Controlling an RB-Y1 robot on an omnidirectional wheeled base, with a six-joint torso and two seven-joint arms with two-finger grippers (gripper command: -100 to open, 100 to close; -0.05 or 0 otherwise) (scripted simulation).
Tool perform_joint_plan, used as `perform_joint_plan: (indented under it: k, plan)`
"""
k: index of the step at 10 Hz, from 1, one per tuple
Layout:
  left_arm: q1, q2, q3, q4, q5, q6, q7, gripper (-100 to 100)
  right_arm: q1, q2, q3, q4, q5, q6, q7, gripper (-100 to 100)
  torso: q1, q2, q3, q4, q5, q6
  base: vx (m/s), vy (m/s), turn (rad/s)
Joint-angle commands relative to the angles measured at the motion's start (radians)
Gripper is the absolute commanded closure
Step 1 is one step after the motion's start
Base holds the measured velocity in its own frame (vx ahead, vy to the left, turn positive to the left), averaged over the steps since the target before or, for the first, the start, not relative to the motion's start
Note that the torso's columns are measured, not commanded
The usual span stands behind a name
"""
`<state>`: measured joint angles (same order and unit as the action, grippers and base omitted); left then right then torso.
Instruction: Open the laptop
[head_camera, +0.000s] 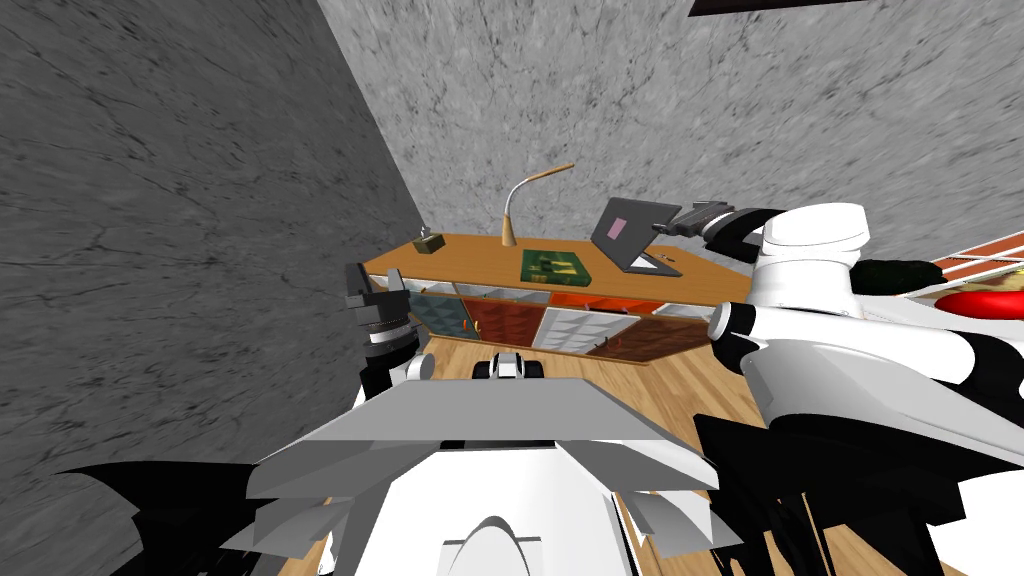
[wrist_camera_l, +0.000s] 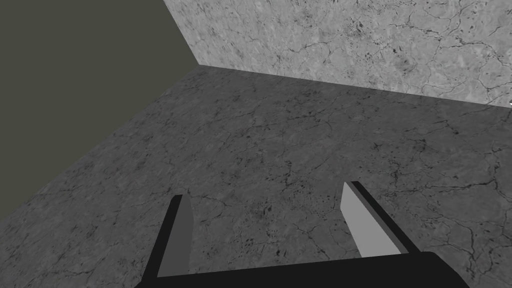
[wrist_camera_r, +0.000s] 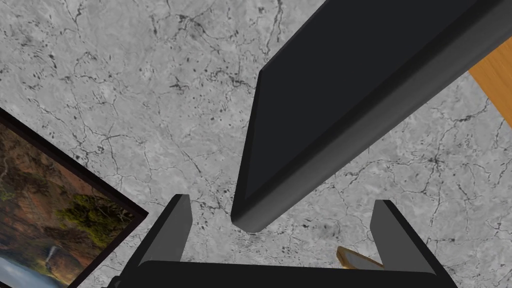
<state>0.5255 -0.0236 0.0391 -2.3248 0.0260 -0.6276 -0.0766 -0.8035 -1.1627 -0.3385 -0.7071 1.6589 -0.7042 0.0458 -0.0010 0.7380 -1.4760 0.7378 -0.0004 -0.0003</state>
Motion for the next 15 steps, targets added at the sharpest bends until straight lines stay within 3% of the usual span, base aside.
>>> perform_joint_plan:
  k: [1, 2, 11, 12, 13, 15]
  plan:
    - [0.0, 0.0, 0.0, 0.0, 0.0, 0.0, 0.0, 0, 0.0, -0.004, -0.001, -0.005, 0.009, -0.001, -0.009, -100, -0.001, -0.004, -0.002, -0.001, 0.0, 0.0, 0.067, -0.009, 0.012]
    - [0.0, 0.0, 0.0, 0.0, 0.0, 0.0, 0.0, 0, 0.0, -0.005, -0.001, -0.006, 0.01, -0.002, -0.012, 100, -0.001, -0.002, -0.001, -0.001, 0.0, 0.0, 0.01, -0.002, -0.004]
    - [0.0, 0.0, 0.0, 0.0, 0.0, 0.0, 0.0, 0, -0.036, -0.034, -0.029, 0.126, -0.103, -0.057, -0.228, 100, -0.002, 0.0, 0.0, -0.001, -0.002, 0.002, 0.004, -0.074, -0.018]
    - [0.0, 0.0, 0.0, 0.0, 0.0, 0.0, 0.0, 0, -0.033, -0.032, -0.028, 0.112, -0.097, -0.053, -0.215, 100, -0.004, -0.001, 0.0, -0.001, -0.003, 0.003, 0.0, -0.027, 0.006]
    - [0.0, 0.0, 0.0, 0.0, 0.0, 0.0, 0.0, 0, -0.031, -0.022, -0.029, 0.14, -0.133, -0.052, -0.253, 100, -0.002, -0.001, -0.001, -0.002, -0.002, 0.002, -0.004, -0.063, -0.008]
    - [0.0, 0.0, 0.0, 0.0, 0.0, 0.0, 0.0, 0, -0.029, -0.017, -0.029, 0.154, -0.15, -0.05, -0.27, 100, -0.009, -0.002, -0.002, -0.002, -0.005, 0.003, -0.011, -0.083, -0.01]
